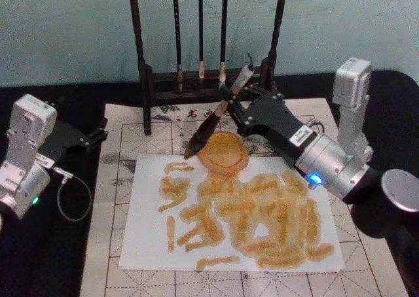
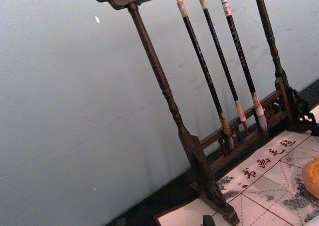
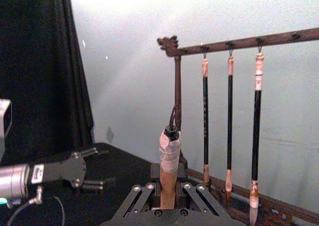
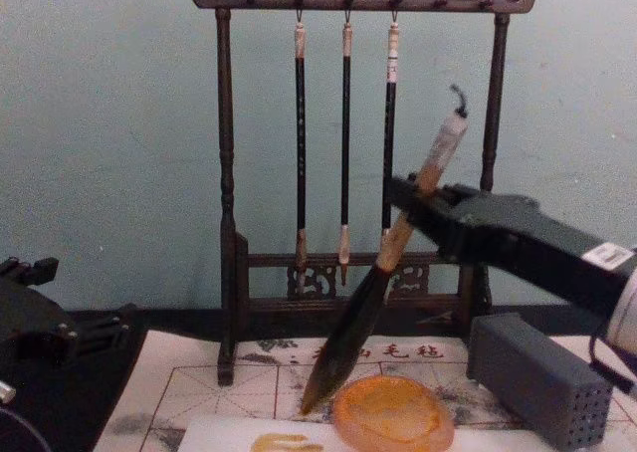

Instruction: Pick up the brush from the inkstone, write on the paper, then place the brush back to its original position.

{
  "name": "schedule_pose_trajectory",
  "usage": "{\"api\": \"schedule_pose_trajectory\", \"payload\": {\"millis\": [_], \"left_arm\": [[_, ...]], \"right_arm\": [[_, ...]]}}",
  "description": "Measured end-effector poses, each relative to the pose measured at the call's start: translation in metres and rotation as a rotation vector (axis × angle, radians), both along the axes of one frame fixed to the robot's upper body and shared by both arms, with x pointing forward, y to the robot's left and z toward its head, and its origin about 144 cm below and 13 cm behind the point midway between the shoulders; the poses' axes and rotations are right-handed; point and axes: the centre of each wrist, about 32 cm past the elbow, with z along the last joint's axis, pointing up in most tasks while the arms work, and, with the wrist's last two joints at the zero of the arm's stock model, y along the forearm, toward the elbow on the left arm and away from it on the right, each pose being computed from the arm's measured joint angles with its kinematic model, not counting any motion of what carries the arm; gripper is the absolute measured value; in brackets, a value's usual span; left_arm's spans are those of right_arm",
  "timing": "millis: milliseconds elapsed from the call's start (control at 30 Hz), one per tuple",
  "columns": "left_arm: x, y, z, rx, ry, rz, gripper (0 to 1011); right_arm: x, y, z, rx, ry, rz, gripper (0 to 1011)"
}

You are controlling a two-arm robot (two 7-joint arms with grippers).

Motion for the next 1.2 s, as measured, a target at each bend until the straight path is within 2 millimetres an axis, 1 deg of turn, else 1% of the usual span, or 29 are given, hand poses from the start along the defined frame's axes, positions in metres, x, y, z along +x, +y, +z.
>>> {"api": "schedule_pose_trajectory", "payload": {"millis": [200,300,700,933,1000,1033,1200], "left_arm": [[0.0,0.0,0.0,0.0,0.0,0.0,1001],[0.0,0.0,0.0,0.0,0.0,0.0,1001],[0.0,0.0,0.0,0.0,0.0,0.0,1001],[0.0,0.0,0.0,0.0,0.0,0.0,1001],[0.0,0.0,0.0,0.0,0.0,0.0,1001],[0.0,0.0,0.0,0.0,0.0,0.0,1001],[0.0,0.0,0.0,0.0,0.0,0.0,1001]], "right_arm": [[-0.002,-0.007,0.006,0.052,0.031,-0.009,185],[-0.002,-0.014,0.008,0.096,0.072,-0.023,185],[-0.004,-0.052,0.019,0.383,0.325,-0.098,185],[-0.006,-0.067,0.018,0.482,0.431,-0.127,185],[-0.007,-0.073,0.015,0.525,0.494,-0.142,185],[-0.007,-0.073,0.015,0.525,0.494,-0.142,185],[-0.005,-0.081,0.008,0.595,0.601,-0.169,185]]}}
